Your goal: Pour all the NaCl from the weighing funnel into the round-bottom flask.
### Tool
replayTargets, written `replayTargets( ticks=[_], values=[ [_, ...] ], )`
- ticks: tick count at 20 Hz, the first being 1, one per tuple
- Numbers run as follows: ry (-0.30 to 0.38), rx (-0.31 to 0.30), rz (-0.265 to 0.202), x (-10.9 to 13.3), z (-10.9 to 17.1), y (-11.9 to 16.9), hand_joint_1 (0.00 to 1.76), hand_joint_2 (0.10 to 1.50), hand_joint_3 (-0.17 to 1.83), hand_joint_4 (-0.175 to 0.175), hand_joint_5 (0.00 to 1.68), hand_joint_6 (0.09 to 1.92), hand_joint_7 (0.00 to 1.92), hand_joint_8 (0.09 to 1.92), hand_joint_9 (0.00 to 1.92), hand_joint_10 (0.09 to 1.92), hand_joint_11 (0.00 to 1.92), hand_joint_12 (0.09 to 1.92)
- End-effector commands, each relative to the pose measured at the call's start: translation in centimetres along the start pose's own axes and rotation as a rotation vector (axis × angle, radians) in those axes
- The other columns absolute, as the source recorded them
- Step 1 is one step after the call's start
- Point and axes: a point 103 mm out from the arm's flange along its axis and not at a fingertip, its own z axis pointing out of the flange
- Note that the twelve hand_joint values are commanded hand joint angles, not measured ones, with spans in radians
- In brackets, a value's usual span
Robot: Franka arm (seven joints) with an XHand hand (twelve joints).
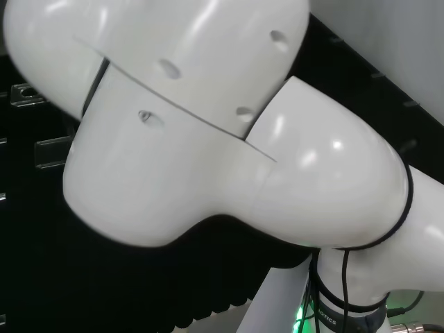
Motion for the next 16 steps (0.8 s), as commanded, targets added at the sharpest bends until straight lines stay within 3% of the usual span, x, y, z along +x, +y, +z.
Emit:
replayTargets(
  ticks=[1,3,8,16],
  values=[
    [0.426,0.003,-0.013,-1.8,1.7,-0.1,1.13,0.65,0.62,0.175,1.34,0.54,0.58,0.67,1.03,0.23,0.82,0.99],
    [0.542,0.006,-0.010,-2.5,2.6,0.0,1.13,0.65,0.62,0.175,1.34,0.55,0.58,0.67,1.03,0.23,0.82,0.99],
    [0.753,-0.021,0.011,-4.3,4.6,-0.1,1.13,0.65,0.62,0.175,1.33,0.55,0.58,0.67,1.03,0.23,0.83,1.00],
    [0.898,-0.058,0.072,-6.1,7.5,-0.6,1.13,0.65,0.62,0.175,1.33,0.55,0.58,0.67,1.02,0.23,0.82,1.00]
  ],
)
